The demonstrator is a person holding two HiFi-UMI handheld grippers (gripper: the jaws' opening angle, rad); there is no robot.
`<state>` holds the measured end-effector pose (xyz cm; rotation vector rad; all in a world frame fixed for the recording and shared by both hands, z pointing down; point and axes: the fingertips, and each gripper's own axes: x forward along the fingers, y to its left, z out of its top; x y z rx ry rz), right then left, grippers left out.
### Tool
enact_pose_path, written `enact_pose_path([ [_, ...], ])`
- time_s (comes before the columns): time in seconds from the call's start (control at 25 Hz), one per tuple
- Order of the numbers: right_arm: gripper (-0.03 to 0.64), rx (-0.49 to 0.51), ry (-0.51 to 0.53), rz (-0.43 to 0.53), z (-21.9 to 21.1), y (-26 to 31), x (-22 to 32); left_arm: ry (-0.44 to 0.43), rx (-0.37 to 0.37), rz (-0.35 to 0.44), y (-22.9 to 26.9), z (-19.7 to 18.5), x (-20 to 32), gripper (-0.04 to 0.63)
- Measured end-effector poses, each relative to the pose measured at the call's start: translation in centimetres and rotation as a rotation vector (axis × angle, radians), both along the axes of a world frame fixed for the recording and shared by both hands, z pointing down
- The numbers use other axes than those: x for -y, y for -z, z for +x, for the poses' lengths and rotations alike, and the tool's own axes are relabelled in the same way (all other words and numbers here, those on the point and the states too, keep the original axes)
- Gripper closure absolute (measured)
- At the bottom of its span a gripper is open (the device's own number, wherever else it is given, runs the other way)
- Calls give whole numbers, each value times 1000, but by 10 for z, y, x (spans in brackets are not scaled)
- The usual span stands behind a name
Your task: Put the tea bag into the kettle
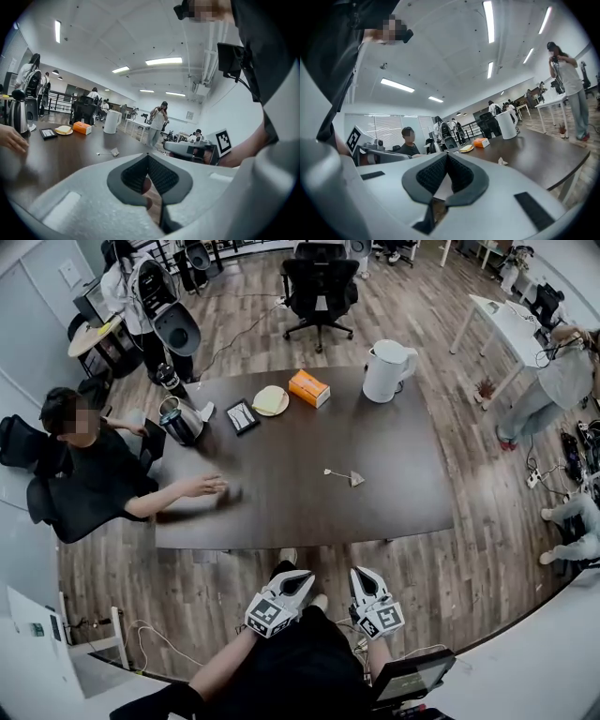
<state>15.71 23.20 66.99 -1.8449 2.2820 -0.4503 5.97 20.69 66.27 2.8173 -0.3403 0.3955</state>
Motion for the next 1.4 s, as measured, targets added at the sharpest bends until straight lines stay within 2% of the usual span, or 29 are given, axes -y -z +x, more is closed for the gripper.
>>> enact_pose_path([
  [0.2, 612, -26, -5, -28, 6, 1, 24, 17, -21, 0, 4, 3, 29, 592],
  [0.4, 611, -46, -30, -40, 20, 5, 52, 50, -43, 46, 13, 9, 73, 592],
  [0.76, 612, -117, 18, -55, 11, 25, 126, 64, -78, 73, 18, 10, 152, 592],
  [0.96, 611, -146, 45, -78, 1, 29, 161, 69, -63, 114, 14, 5, 183, 592],
  [1.16, 612, -153, 59, -121, -12, 22, 193, 39, -30, 160, 9, -6, 205, 592],
  [1.4, 612, -208, 93, -222, -31, -7, 210, 52, -23, 124, 3, -20, 230, 592],
])
